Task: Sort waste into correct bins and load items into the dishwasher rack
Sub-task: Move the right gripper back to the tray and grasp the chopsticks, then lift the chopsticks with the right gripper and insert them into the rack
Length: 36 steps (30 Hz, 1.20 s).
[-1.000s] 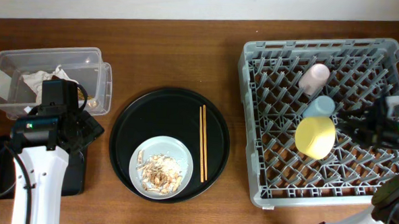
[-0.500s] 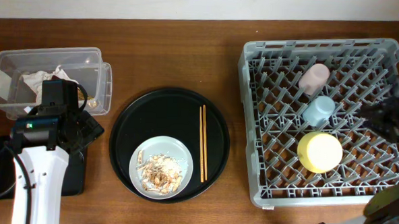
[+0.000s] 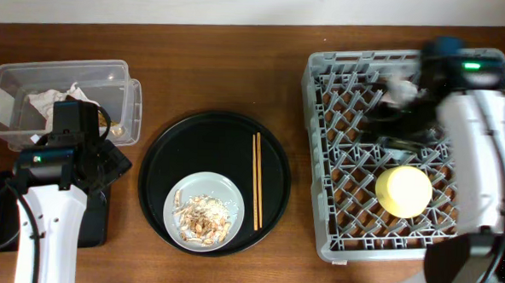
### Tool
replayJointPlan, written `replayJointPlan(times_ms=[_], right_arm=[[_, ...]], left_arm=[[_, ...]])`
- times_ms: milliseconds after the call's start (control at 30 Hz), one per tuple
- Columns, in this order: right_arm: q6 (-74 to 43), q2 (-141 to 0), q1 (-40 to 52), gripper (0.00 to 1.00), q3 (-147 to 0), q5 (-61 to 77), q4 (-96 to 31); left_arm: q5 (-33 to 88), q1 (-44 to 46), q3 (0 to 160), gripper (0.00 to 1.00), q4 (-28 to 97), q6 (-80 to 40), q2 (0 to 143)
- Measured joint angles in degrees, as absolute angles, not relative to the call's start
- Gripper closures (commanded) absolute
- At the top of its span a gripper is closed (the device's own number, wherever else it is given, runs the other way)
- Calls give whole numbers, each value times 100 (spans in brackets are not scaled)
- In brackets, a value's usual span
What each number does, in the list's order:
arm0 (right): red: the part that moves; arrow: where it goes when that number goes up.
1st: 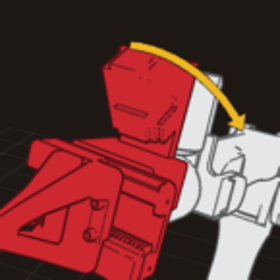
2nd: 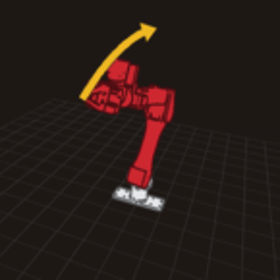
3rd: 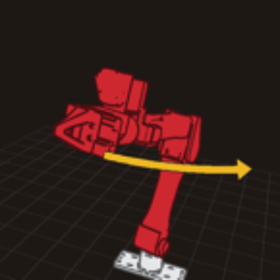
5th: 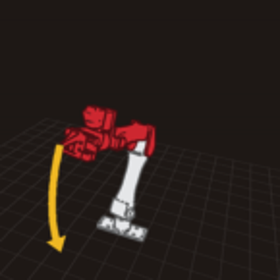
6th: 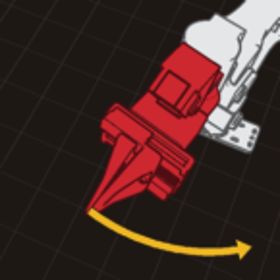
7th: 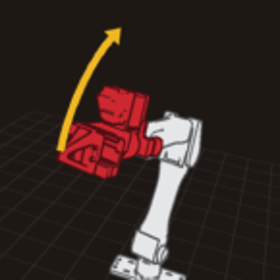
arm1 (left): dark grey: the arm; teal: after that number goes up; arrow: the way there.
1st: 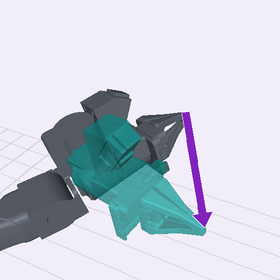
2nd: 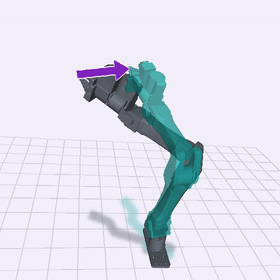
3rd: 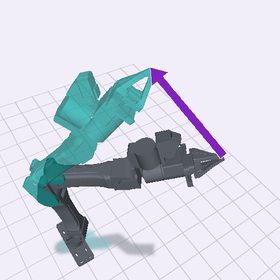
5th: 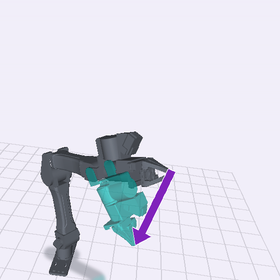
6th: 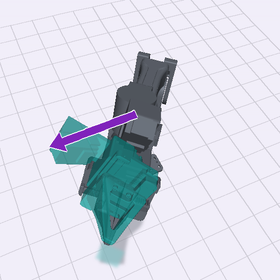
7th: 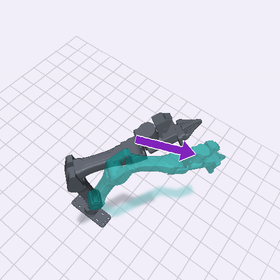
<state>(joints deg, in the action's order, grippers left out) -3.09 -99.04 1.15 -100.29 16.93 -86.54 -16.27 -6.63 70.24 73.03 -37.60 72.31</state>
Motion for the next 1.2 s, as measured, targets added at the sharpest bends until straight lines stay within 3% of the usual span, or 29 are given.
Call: replayJointPlan(times_ms=[133,233,400,933,1133,1200], right_arm=[[-897,-9961,1627,37,-10031,1372,-7961],[-1319,-10206,2346,52,-10047,812,-7662],[-1997,-11214,3181,53,-10051,27,-7105],[-2578,-12897,3505,61,-10051,318,-6438],[-2576,-12897,3505,67,-10051,331,-6440],[-2569,-12897,3505,75,-10051,329,-6434]], left_arm=[[-1625,-663,7024,1,7303,-3760,7231],[-1625,-663,7024,1,7303,-3760,7231],[-1625,-663,7024,1,7303,-3760,7231],[-1625,-663,7024,1,7303,-3760,7231],[-1625,-663,7024,1,7303,-3760,7231],[-1625,-663,7024,1,7303,-3760,7231]])
